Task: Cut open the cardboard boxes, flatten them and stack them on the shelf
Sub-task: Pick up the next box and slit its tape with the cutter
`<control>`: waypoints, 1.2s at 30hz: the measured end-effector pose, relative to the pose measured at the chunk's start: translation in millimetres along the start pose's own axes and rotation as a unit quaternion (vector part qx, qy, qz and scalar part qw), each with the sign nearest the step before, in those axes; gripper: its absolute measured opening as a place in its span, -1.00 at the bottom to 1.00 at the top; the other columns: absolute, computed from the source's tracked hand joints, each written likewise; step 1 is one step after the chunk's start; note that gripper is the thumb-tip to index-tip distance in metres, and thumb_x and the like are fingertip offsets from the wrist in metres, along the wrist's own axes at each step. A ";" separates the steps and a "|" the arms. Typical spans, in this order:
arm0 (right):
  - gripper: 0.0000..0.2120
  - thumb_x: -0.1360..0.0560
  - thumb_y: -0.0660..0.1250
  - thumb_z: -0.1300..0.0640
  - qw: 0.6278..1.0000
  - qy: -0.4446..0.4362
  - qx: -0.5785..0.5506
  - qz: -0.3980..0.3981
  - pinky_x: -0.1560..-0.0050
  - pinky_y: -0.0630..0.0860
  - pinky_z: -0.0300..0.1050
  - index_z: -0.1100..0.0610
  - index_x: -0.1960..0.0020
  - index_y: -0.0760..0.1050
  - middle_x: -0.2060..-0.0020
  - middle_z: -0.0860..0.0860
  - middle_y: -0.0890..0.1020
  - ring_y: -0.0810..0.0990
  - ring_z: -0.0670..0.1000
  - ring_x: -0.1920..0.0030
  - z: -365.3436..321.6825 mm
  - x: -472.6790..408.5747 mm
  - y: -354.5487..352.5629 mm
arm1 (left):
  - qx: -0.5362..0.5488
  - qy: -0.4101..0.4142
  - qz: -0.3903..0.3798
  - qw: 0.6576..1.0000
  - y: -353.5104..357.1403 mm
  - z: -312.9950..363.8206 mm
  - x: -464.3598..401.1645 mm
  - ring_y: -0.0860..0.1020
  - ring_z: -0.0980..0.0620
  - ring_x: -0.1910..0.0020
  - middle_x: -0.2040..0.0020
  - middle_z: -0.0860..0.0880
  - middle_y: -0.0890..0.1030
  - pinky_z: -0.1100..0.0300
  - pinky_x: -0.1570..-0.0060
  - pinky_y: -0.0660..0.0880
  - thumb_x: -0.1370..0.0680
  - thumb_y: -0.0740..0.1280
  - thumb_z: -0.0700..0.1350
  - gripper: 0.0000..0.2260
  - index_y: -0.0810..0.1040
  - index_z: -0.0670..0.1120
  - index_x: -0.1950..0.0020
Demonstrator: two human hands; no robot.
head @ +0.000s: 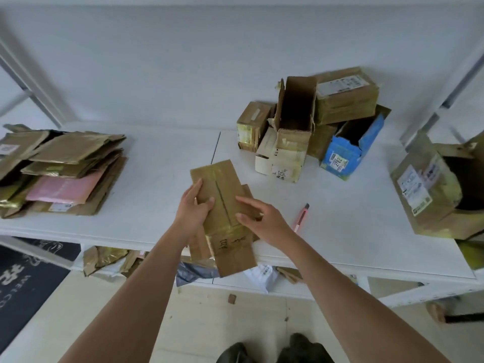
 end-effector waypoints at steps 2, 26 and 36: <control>-0.59 -0.52 0.41 -0.06 1.000 0.002 -0.010 -0.016 -0.27 0.53 -0.09 -0.28 -0.33 0.47 -0.29 -0.16 0.52 0.54 -0.17 -0.20 5.0 0.9 -16.8 | 0.031 -0.018 -0.027 0.999 11.2 4.7 6.8 0.47 -0.04 -0.34 -0.49 0.05 0.32 0.04 -0.03 0.59 -0.58 0.38 -0.13 -0.41 0.25 0.17 -0.54; -0.87 -0.56 0.25 0.31 0.881 -0.039 0.462 0.093 0.18 0.49 -0.08 0.23 -0.10 0.48 -0.02 0.12 0.51 0.55 0.08 0.09 83.6 14.5 -166.0 | 0.112 -0.094 -0.021 0.989 94.0 14.5 62.5 0.57 -0.12 -0.18 -0.35 -0.02 0.48 0.11 0.30 0.65 -0.55 0.43 -0.12 -0.36 0.25 0.24 -0.52; -0.93 -0.55 0.38 0.22 0.973 -0.134 -0.044 0.185 0.23 0.61 -0.06 0.18 0.07 0.49 0.26 0.09 0.65 0.66 0.01 0.28 -35.3 -24.4 -122.0 | 0.159 -0.086 -0.006 0.983 113.5 15.0 70.1 0.61 -0.07 -0.10 -0.33 0.01 0.49 0.06 0.28 0.66 -0.55 0.43 -0.15 -0.36 0.25 0.23 -0.53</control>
Point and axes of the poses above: each hand's wrist, its own x-axis away from the middle knuckle, its own y-axis out of the palm, z = x × y, the point moved 4 cm from there along -x, towards the middle knuckle
